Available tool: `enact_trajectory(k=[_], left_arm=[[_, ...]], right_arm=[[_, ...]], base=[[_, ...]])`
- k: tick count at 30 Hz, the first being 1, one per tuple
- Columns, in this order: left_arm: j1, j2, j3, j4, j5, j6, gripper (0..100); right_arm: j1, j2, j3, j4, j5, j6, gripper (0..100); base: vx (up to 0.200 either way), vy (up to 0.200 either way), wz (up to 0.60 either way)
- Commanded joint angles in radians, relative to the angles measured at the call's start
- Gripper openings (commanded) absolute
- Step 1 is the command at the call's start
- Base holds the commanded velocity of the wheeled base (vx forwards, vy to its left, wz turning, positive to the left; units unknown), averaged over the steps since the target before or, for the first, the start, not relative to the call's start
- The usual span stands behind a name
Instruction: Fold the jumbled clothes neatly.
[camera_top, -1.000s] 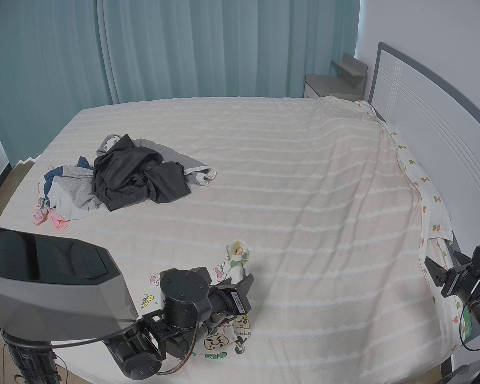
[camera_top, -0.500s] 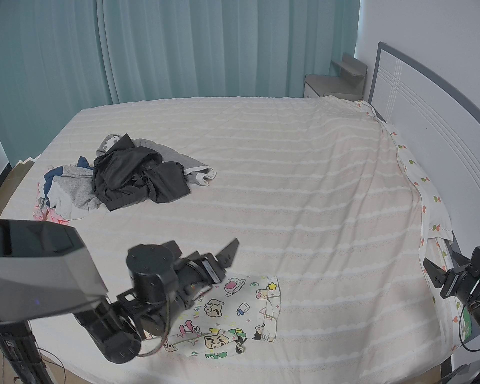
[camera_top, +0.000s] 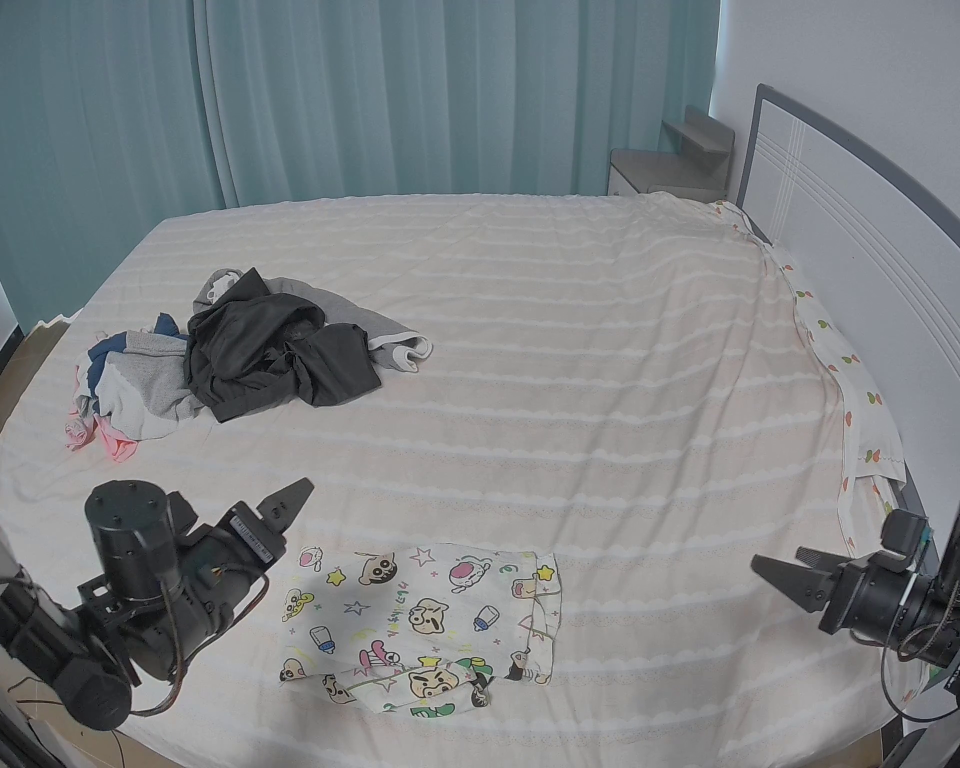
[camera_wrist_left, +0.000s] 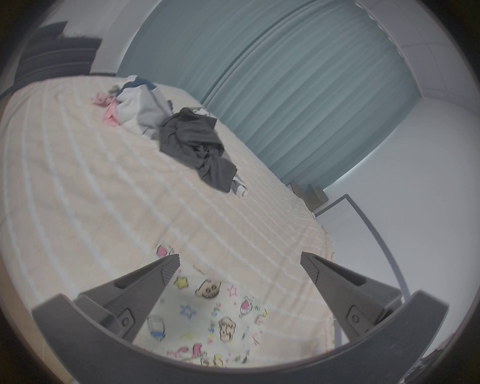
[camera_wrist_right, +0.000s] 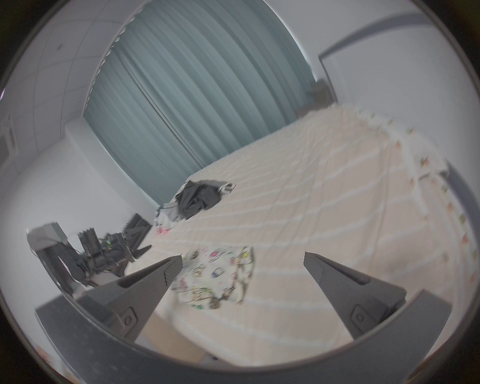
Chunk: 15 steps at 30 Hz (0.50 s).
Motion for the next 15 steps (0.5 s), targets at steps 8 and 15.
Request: enact_trajectory(k=[8,15], left_arm=[[0.048,-0.256,0.204,0.142,-0.108,-0.235,100],[0.048,-0.265,0.206,0.152,-0.110,-0.240,100]], right_arm=[[0.314,0.677,-0.269,-0.029,0.043,0.400,100],[0.340,0.812,-0.337,-0.090,0.032,0.365,100]], base=[[0.000,0.000,0.00],[0.000,0.000,0.00]])
